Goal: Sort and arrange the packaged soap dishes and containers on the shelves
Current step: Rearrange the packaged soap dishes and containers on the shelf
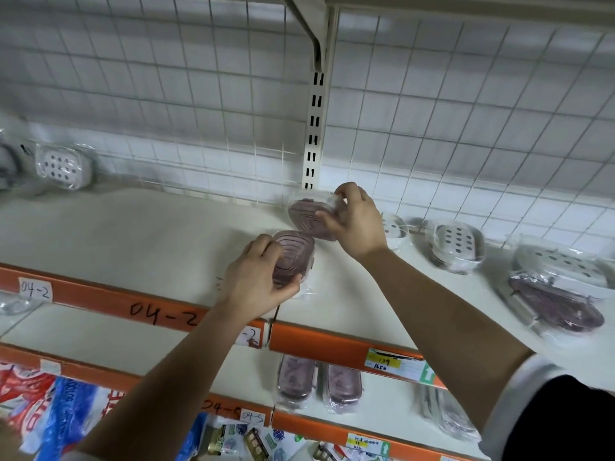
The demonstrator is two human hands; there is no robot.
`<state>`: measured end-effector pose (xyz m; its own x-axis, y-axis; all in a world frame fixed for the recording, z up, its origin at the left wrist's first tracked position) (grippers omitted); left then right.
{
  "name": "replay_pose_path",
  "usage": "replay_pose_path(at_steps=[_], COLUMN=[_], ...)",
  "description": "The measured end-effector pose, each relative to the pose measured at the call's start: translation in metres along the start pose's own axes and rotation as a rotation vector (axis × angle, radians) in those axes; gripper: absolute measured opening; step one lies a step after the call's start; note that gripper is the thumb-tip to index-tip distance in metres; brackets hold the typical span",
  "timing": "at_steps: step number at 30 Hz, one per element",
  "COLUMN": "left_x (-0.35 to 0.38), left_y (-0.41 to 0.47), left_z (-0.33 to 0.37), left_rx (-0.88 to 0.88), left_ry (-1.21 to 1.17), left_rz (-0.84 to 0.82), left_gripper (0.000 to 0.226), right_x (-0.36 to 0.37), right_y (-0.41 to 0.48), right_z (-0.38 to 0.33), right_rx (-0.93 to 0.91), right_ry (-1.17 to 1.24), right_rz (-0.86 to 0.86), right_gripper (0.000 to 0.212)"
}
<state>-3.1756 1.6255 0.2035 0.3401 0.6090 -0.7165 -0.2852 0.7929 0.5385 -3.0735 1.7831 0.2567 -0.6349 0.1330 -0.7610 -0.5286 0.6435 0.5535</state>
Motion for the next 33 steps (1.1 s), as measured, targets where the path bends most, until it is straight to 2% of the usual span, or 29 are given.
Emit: replay_pose_path(at_steps=[5, 8, 10, 14, 16, 20, 22, 24, 26, 28, 31, 33], left_x=[0.000, 0.001, 0.001, 0.002, 0.004, 0.007, 0.008, 0.009, 0.010, 0.011, 0.012, 0.010], left_y=[0.000, 0.000, 0.000, 0.000, 0.001, 0.001, 0.001, 0.001, 0.001, 0.000, 0.000, 0.000], left_z=[0.001, 0.002, 0.004, 0.004, 0.003, 0.000, -0.002, -0.005, -0.005, -0.006, -0.006, -0.004], left_rx=[-0.007, -0.016, -0.006, 0.005, 0.023, 0.058, 0.045, 0.031, 0.023, 0.025, 0.018, 0.014], left_ry=[-0.012, 0.001, -0.005, -0.010, -0.003, -0.004, -0.041, -0.079, -0.095, -0.098, -0.081, -0.075], left_rz=[-0.013, -0.052, -0.065, -0.064, -0.064, -0.061, -0.069, -0.067, -0.060, -0.055, -0.062, -0.070], left_gripper=[0.042, 0.058, 0.064, 0.067, 0.066, 0.067, 0.068, 0.068, 0.066, 0.060, 0.049, 0.049], right_x=[-0.018, -0.025, -0.031, -0.035, -0.035, -0.038, -0.039, -0.035, -0.030, -0.028, -0.022, -0.021], right_y=[-0.034, -0.060, -0.075, -0.093, -0.099, -0.109, -0.111, -0.111, -0.110, -0.112, -0.116, -0.117], right_z=[0.031, 0.049, 0.058, 0.070, 0.075, 0.072, 0.064, 0.050, 0.041, 0.039, 0.039, 0.036], right_rx=[0.152, 0.200, 0.219, 0.270, 0.317, 0.302, 0.240, 0.115, 0.061, 0.105, 0.171, 0.193], right_ry=[0.072, 0.097, 0.101, 0.027, -0.040, -0.113, -0.081, -0.073, -0.077, -0.118, -0.224, -0.236], right_rz=[0.067, 0.079, 0.085, 0.018, -0.018, 0.017, 0.028, -0.018, -0.073, -0.090, -0.144, -0.145], right_gripper=[0.050, 0.053, 0.049, 0.027, 0.026, 0.025, 0.032, 0.047, 0.044, 0.039, 0.073, 0.076])
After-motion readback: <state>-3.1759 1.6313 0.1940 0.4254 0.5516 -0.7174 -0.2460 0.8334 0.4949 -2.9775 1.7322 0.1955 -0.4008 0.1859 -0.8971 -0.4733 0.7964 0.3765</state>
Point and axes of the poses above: each hand's wrist, its own y-axis towards the middle knuckle, its own x-axis out of the palm, z = x × y, the point moved 9 cm from there along y, towards the middle knuckle, and after that the axes turned 13 degrees about -y, right-handed, at the moved point
